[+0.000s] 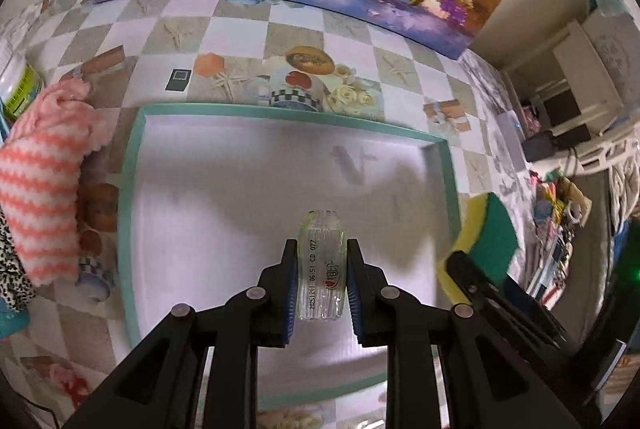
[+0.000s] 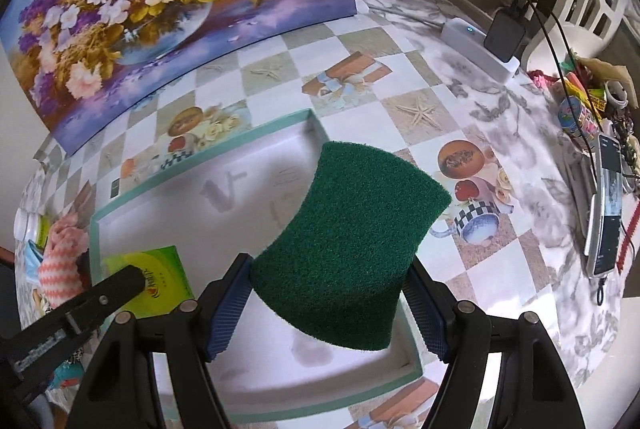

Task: Organize soft objects
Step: 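Lower the tissue pack into the tray and open the left gripper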

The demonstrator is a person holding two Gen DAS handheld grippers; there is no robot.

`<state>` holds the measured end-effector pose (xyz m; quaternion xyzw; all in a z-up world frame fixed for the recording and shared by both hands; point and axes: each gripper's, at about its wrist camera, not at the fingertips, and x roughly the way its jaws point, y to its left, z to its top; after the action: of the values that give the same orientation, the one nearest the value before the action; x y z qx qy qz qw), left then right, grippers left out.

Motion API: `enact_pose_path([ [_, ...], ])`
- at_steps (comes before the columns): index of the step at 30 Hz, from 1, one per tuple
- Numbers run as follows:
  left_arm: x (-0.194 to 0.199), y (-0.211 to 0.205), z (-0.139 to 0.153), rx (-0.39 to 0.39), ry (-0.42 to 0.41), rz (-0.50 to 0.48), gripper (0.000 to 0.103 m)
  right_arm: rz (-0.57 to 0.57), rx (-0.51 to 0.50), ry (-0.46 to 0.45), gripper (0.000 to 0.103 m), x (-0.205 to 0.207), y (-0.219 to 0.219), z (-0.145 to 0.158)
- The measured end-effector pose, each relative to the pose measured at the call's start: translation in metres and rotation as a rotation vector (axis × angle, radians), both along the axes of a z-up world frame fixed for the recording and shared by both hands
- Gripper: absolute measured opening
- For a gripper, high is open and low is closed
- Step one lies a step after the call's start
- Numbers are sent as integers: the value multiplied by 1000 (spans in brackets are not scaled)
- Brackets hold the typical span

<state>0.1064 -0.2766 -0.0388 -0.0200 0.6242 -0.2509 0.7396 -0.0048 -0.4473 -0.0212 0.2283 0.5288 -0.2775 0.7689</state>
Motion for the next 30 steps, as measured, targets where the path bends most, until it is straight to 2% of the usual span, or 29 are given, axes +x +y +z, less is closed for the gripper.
enact_pose_path([
  [5,4,1,-15,6,-8,12,23,-9,20,27,77,3,-4,-9],
  [11,6,8,-15,15,-14,10,26,15,10,57,78,8,4,-14],
  [12,7,9,-15,23,-16,11,29,22,5,61,78,8,5,-13],
  [14,7,13,-14,35,-23,17,43,39,-6,69,79,10,8,-11],
  [17,9,21,-8,37,-36,27,54,54,-32,82,81,12,12,-7],
  [23,12,32,8,55,-99,34,65,75,-43,69,84,14,18,3],
  [25,12,33,14,72,-129,34,70,77,-44,50,90,14,20,8],
  [27,13,35,19,87,-148,28,74,75,-58,30,103,14,22,14],
  [30,15,39,27,106,-196,38,80,72,-69,3,103,14,24,20],
])
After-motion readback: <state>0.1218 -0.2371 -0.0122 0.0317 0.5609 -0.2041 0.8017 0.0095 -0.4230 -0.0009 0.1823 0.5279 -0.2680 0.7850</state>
